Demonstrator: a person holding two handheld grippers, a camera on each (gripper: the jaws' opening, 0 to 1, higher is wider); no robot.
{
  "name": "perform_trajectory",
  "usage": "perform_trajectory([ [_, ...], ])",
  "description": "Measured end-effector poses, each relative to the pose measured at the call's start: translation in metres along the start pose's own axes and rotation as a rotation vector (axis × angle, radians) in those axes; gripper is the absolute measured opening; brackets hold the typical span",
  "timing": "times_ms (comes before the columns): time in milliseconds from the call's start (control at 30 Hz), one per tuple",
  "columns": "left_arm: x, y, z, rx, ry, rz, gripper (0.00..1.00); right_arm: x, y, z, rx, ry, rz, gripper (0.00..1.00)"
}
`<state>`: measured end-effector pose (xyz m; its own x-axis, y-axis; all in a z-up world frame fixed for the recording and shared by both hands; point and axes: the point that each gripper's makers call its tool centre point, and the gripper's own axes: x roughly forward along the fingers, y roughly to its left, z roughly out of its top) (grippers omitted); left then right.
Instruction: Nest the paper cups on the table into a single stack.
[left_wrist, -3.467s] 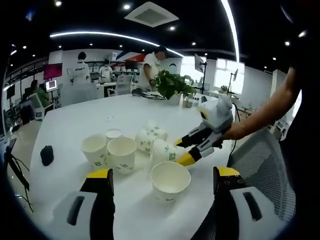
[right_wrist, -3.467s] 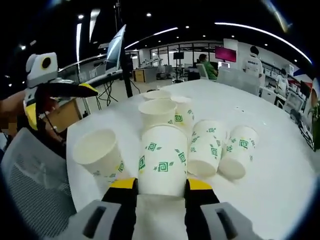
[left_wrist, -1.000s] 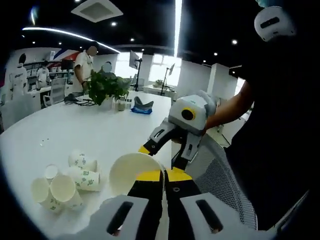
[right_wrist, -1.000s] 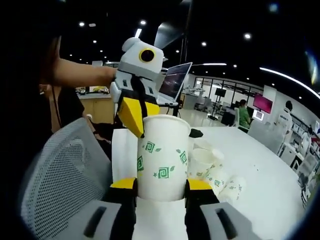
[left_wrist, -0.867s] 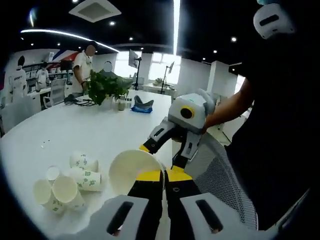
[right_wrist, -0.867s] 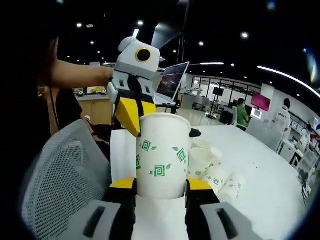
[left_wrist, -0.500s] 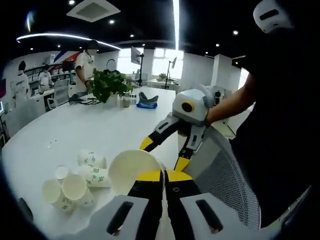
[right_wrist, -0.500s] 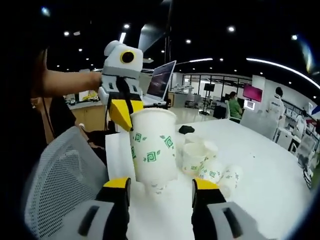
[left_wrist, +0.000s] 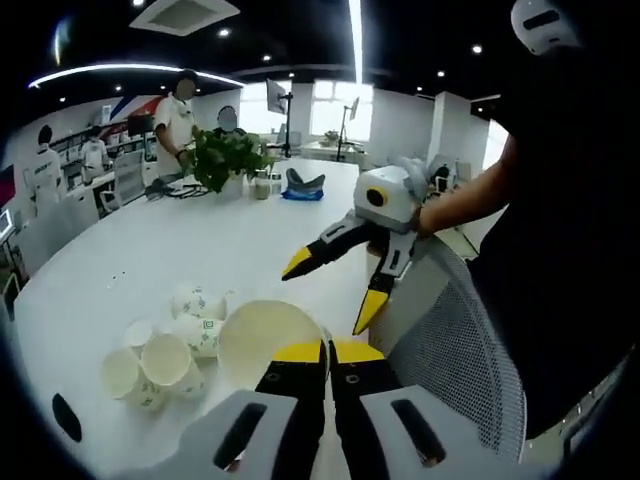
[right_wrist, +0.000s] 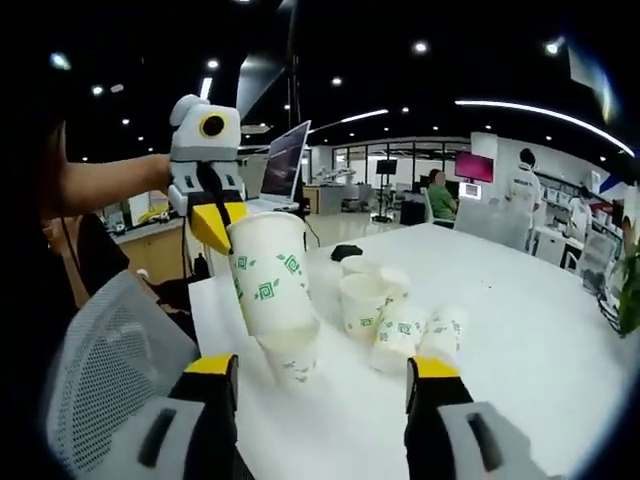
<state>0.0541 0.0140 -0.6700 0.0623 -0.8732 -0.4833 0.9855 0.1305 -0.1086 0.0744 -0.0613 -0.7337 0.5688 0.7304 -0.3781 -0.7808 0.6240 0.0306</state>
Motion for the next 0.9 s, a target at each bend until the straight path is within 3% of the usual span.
perform_trajectory([
  [133, -0.002, 0.004, -0.007, 0.013, 0.041, 0.010, 0.00, -0.001, -0.005, -0.003, 0.039, -0.022, -0.040, 0.83],
  [167, -0.003, 0.004, -0.009, 0.016, 0.051, 0.012, 0.00, -0.001, -0.005, -0.003, 0.040, -0.023, -0.044, 0.91],
  [367, -0.006, 0.011, -0.017, 0.034, 0.096, 0.027, 0.00, -0.001, -0.011, -0.003, 0.053, -0.035, -0.089, 0.99],
  [900, 0.000, 0.019, -0.033, 0.064, 0.187, 0.033, 0.00, 0.002, -0.010, -0.010, 0.044, -0.006, -0.096, 1.00],
])
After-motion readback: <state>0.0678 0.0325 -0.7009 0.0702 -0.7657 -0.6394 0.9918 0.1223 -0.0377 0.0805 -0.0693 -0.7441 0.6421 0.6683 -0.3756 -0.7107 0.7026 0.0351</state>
